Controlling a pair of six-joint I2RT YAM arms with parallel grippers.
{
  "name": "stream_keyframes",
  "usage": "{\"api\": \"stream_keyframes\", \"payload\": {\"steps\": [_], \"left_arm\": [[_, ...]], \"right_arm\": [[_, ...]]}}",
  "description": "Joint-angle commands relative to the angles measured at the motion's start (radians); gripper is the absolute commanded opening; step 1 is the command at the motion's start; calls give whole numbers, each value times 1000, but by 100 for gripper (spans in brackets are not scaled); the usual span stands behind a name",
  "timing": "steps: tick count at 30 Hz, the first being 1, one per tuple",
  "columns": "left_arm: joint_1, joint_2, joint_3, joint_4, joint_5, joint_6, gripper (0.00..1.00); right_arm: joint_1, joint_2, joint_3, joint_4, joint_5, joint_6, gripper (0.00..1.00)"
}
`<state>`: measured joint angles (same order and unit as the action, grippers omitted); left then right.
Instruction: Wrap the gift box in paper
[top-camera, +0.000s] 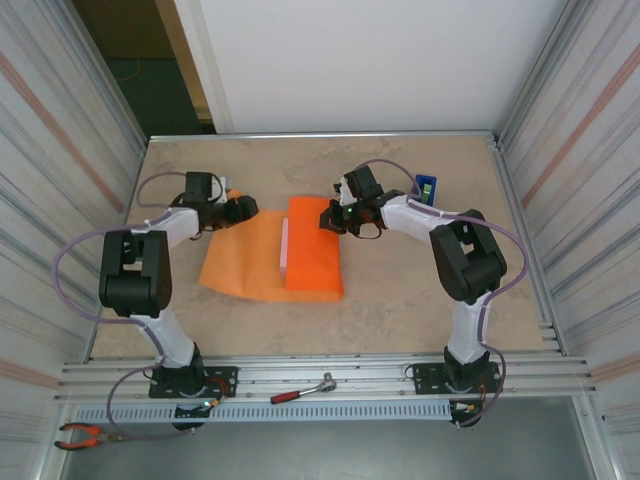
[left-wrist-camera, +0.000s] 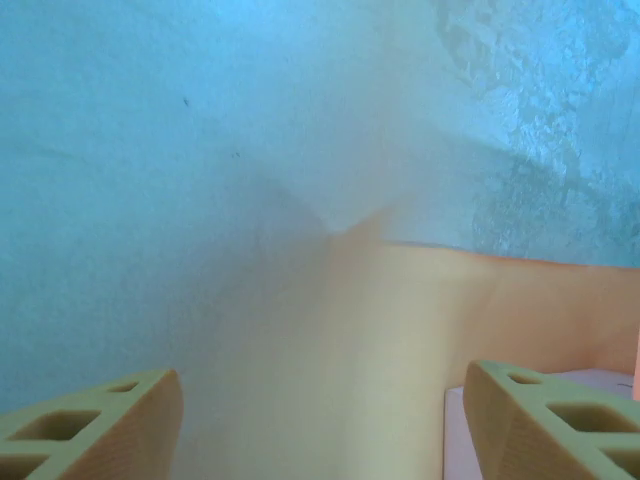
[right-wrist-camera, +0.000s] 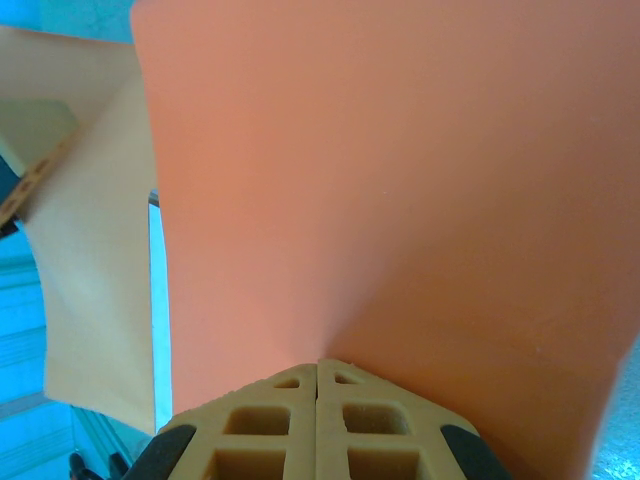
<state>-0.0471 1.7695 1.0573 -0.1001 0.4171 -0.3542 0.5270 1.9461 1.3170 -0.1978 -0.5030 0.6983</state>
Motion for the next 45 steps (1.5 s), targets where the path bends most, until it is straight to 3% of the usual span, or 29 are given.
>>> {"api": "stream_keyframes", "payload": {"steps": [1, 10, 17, 21, 31, 39, 45], "left_arm": [[6, 14, 23, -89, 51, 61, 72], [53, -68, -42, -221, 47, 0, 62], [156, -201, -174, -257, 88, -69, 52], [171, -249, -213, -289, 90, -71, 47], [180, -341, -288, -299, 59, -102, 34], [171, -407, -275, -293, 83, -114, 15], [61, -495, -250, -251, 119, -90, 12]], "right_arm": [[-4, 51, -35, -66, 32, -4, 0], [-4, 55, -33, -58, 30, 1, 0], [-4, 56, -47, -58, 30, -1, 0], [-4, 57, -53, -57, 31, -2, 0], [-5, 52, -56, -58, 33, -2, 0], [-6, 52, -61, -56, 33, -3, 0], [-6, 51, -59, -61, 34, -3, 0]]}}
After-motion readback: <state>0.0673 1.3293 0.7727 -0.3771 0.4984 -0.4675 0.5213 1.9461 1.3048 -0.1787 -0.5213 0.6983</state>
